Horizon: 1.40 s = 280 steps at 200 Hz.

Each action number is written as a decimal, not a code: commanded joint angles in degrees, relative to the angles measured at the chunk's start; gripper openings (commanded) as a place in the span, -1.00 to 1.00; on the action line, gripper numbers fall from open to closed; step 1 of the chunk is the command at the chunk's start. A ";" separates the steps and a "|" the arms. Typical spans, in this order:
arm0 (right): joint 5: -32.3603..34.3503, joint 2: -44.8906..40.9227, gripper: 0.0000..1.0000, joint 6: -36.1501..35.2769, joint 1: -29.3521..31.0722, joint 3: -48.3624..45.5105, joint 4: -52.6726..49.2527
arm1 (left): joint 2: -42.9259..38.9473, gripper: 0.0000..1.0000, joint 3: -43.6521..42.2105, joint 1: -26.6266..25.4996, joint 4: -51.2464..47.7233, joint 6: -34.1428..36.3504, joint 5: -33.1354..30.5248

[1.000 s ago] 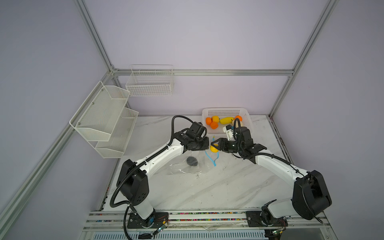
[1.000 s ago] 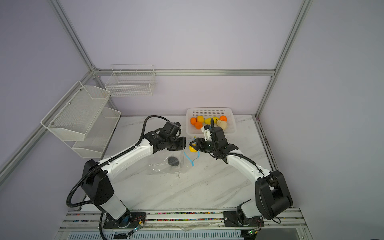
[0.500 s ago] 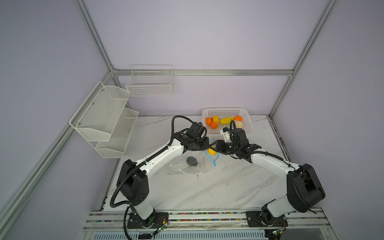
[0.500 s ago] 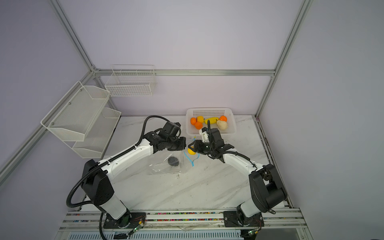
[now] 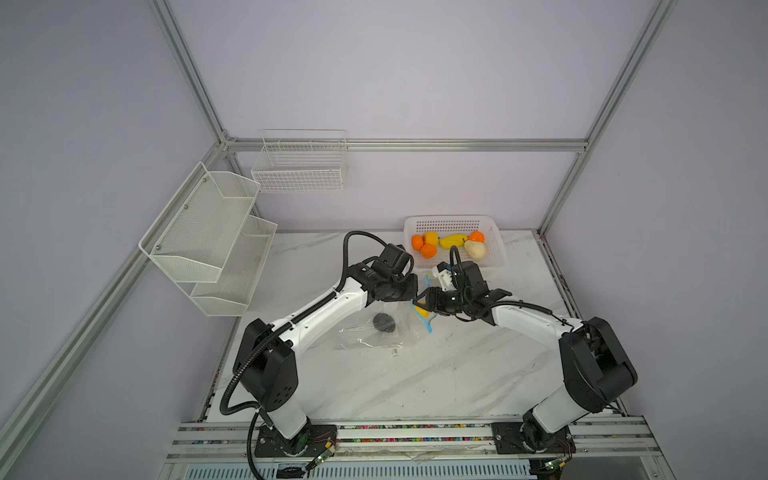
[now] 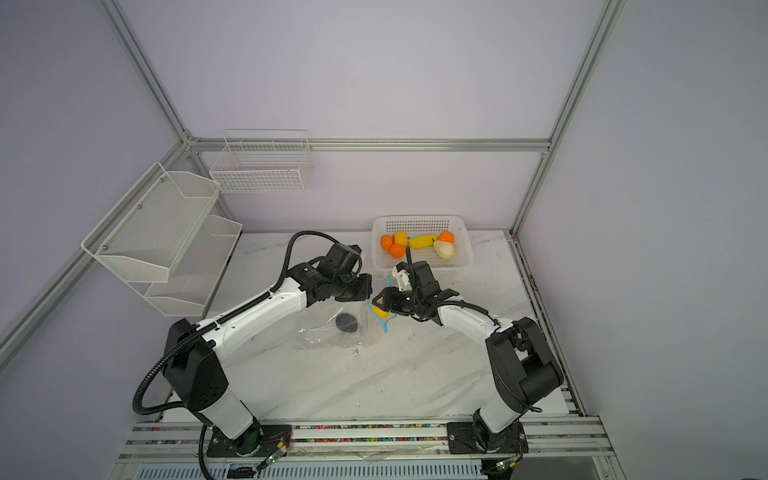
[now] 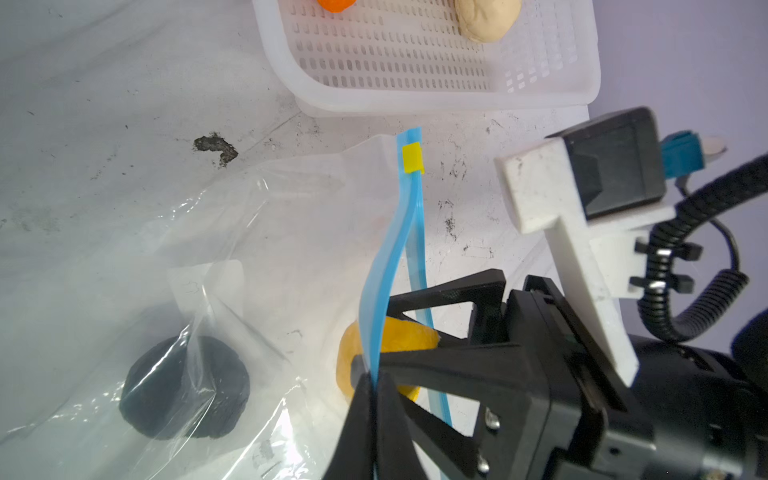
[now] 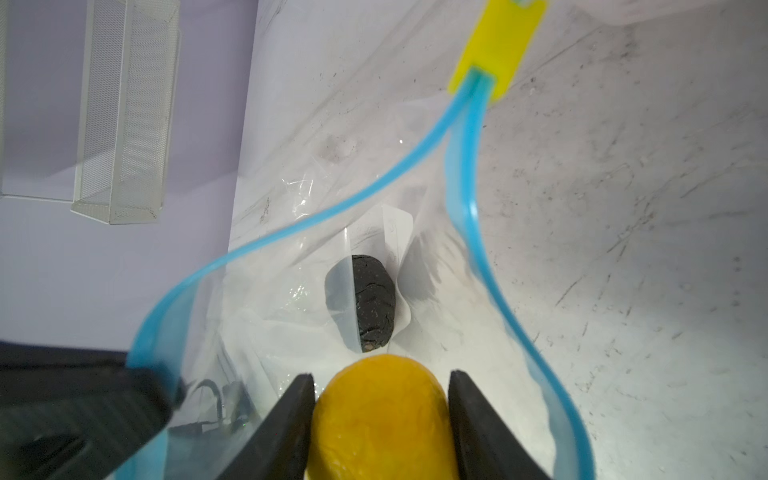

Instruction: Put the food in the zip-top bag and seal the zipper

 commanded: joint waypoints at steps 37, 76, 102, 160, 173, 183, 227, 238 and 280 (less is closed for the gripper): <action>-0.65 1.25 0.13 -1.20 0.66 1.54 -0.89 | -1.33 -1.00 2.08 -0.20 1.79 -0.79 0.93; -0.53 1.51 0.23 -1.41 0.81 2.06 -1.35 | -1.24 -1.00 2.10 -0.20 1.79 -0.71 0.93; -0.25 1.54 0.28 -1.41 0.89 2.32 -1.54 | -1.16 -1.00 2.11 -0.21 1.77 -0.61 0.85; 1.58 -0.15 0.29 -1.63 0.90 3.12 -2.78 | -1.50 -1.00 1.78 -0.20 1.77 -0.39 0.67; 2.10 -0.55 0.28 -1.63 0.89 3.29 -3.10 | -1.74 -1.00 1.81 -0.20 1.77 -0.33 0.66; 2.34 -0.84 0.28 -1.86 0.89 3.57 -3.75 | -2.14 -1.00 1.83 -0.21 1.78 -0.24 0.72; 5.71 -5.10 0.28 -5.28 0.89 7.41 -10.27 | -4.66 -1.00 1.23 -0.20 1.23 0.48 -1.19; 6.75 -6.73 0.28 -4.96 0.89 8.21 -11.60 | -4.91 -1.00 1.20 -0.20 0.81 0.56 -1.51; 15.96 -11.46 0.30 -6.46 0.70 7.21 -17.94 | -6.15 -1.00 1.71 -0.18 0.11 0.56 -1.94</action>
